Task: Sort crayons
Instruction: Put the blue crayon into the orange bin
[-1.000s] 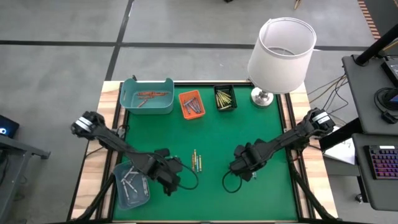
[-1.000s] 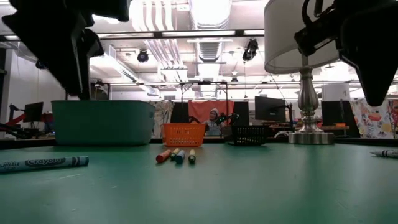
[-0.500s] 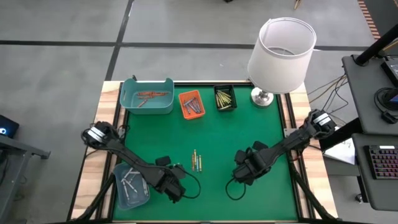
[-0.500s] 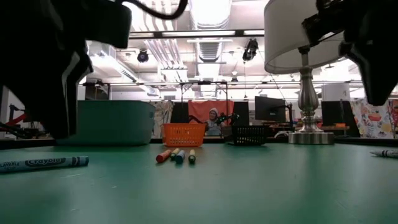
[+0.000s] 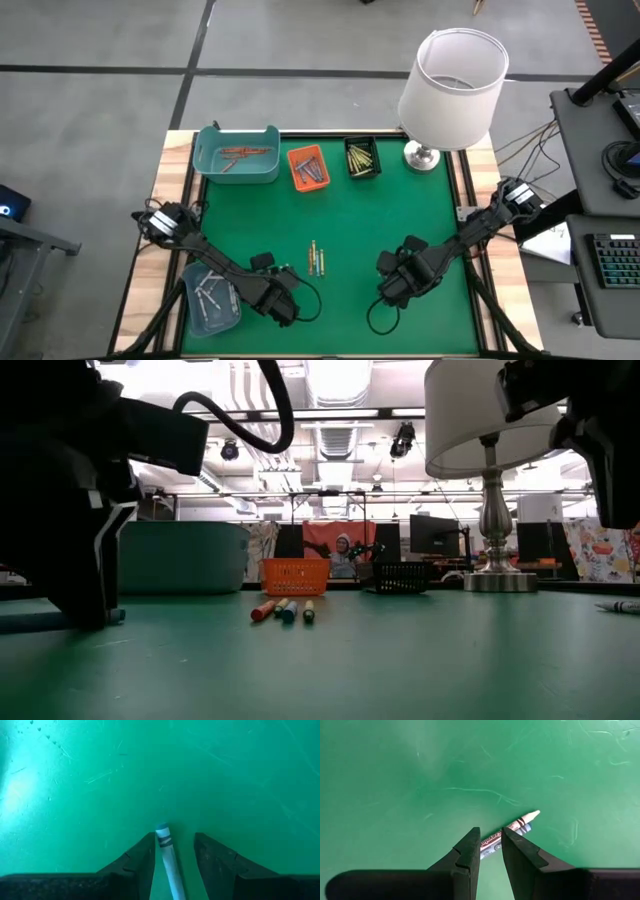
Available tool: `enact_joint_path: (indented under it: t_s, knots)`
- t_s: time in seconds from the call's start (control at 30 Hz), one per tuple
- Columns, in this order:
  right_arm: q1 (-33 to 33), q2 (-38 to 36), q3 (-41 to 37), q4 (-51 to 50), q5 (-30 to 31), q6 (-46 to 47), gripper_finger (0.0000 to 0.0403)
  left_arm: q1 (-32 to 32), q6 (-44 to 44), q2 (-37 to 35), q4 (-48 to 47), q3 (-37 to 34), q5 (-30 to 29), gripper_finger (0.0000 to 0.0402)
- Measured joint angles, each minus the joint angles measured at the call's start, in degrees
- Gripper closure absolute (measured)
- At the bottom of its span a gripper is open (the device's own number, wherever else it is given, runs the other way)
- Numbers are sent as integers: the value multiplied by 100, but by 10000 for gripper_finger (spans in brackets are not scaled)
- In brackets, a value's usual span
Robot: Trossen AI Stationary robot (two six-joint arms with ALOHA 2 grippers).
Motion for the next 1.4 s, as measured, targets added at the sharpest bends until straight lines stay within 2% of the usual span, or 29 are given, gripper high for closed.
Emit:
enact_joint_path:
  t_s: [0.27,0.67,0.87,1.0,1.2,1.3,1.4]
  knots:
    - [-2,0,0,40,21,-14,330,-21,21,58,22,-15,-60,287]
    - [9,0,0,144,313,-184,330,-61,299,74,174,-26,-238,393]
    - [9,0,0,196,438,-415,330,-59,676,-109,223,-53,-301,395]
    - [9,0,-4,370,519,-555,330,-63,973,-542,227,-77,-861,399]
    - [9,0,-28,773,1256,-997,330,-75,1731,-1261,566,-63,-2032,400]
    - [9,0,-28,1043,1922,-1253,330,-51,2559,-1646,1125,-57,-2584,400]
    - [8,0,-35,1402,2389,-1758,330,-34,3815,-1938,1921,-66,-2686,400]
